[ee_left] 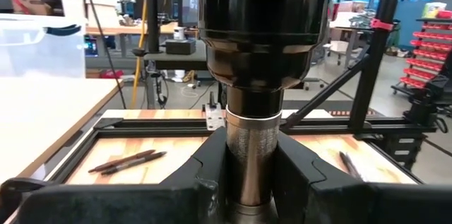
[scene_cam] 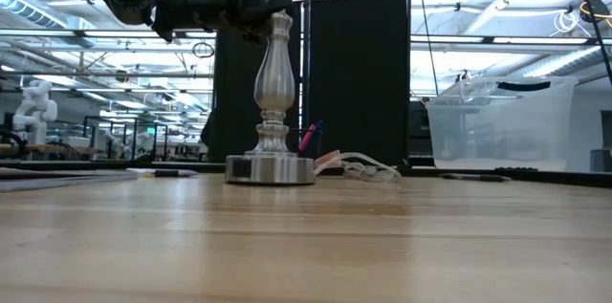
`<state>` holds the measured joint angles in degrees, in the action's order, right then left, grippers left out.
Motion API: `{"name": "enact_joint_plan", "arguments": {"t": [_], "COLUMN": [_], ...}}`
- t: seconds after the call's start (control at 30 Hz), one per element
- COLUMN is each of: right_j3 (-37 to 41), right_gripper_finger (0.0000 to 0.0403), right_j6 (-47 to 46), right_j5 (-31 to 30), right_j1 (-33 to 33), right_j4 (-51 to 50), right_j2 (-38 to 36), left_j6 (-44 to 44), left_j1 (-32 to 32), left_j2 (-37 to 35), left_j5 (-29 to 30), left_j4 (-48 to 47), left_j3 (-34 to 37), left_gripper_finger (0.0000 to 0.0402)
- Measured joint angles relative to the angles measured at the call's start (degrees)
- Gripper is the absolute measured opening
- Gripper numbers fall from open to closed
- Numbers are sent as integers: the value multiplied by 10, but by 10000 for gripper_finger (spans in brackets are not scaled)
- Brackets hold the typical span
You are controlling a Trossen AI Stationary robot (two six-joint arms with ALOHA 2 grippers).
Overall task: Screw lightbulb
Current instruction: Remove the lightbulb from the desk lamp
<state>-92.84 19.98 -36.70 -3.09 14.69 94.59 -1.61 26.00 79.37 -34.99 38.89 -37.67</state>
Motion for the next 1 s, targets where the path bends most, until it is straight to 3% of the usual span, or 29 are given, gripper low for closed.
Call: {"name": "enact_joint_plan", "arguments": {"t": [0.17,0.3,0.47,0.87,1.0], "right_j3": [0,0,0,0,0], "right_gripper_finger": [338,338,338,337,308], "right_j6": [-3,-26,-11,-28,-29], "right_j5": [-54,-62,-146,-155,-149], "right_j1": [-8,-6,-5,-2,-2], "right_j4": [6,15,54,77,74], "right_j2": [20,42,68,84,84], "left_j6": [-1,0,5,8,9], "left_j1": [0,-8,-15,-15,-15], "left_j2": [0,0,0,0,0], "left_j5": [30,49,60,69,70], "left_j4": [1,2,3,3,3], "left_j3": [0,0,0,0,0], "left_gripper_finger": [74,74,74,74,74]}}
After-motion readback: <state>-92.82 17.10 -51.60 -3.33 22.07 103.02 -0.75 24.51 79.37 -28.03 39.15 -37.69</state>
